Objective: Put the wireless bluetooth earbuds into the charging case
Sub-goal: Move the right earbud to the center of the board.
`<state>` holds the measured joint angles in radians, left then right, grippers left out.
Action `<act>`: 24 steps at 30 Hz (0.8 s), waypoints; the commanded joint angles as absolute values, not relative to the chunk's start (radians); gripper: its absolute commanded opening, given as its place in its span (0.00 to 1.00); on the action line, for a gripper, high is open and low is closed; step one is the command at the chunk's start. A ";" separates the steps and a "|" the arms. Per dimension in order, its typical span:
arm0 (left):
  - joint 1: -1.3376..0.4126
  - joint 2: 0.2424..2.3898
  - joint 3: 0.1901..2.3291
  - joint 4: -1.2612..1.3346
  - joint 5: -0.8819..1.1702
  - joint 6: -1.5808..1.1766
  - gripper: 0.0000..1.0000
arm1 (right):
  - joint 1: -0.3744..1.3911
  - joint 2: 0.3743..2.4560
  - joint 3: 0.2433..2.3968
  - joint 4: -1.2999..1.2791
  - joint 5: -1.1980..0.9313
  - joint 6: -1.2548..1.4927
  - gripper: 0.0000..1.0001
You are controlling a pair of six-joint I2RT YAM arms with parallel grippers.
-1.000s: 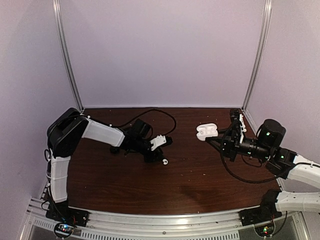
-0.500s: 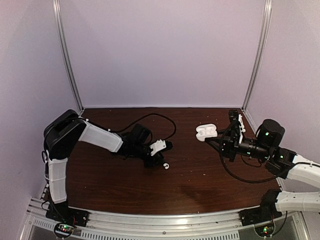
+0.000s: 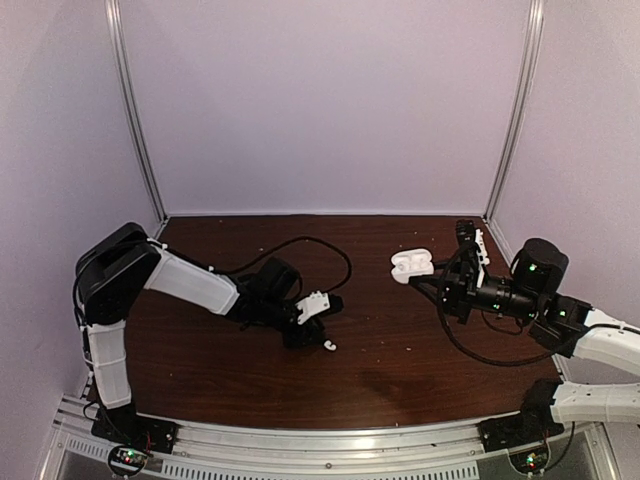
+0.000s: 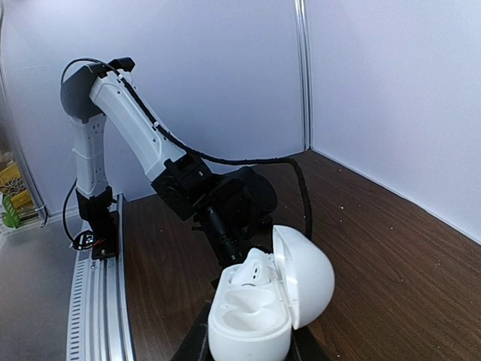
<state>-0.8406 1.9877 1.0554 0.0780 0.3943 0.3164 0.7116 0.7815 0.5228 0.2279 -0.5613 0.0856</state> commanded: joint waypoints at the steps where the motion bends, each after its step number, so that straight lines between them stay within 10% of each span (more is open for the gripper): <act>1: -0.853 1.986 1.028 0.026 0.379 0.308 0.34 | 0.709 0.777 0.524 0.241 -0.562 0.090 0.00; 24: -0.991 1.684 0.731 0.320 0.233 0.577 0.45 | 0.709 0.787 0.527 0.243 -0.566 0.093 0.00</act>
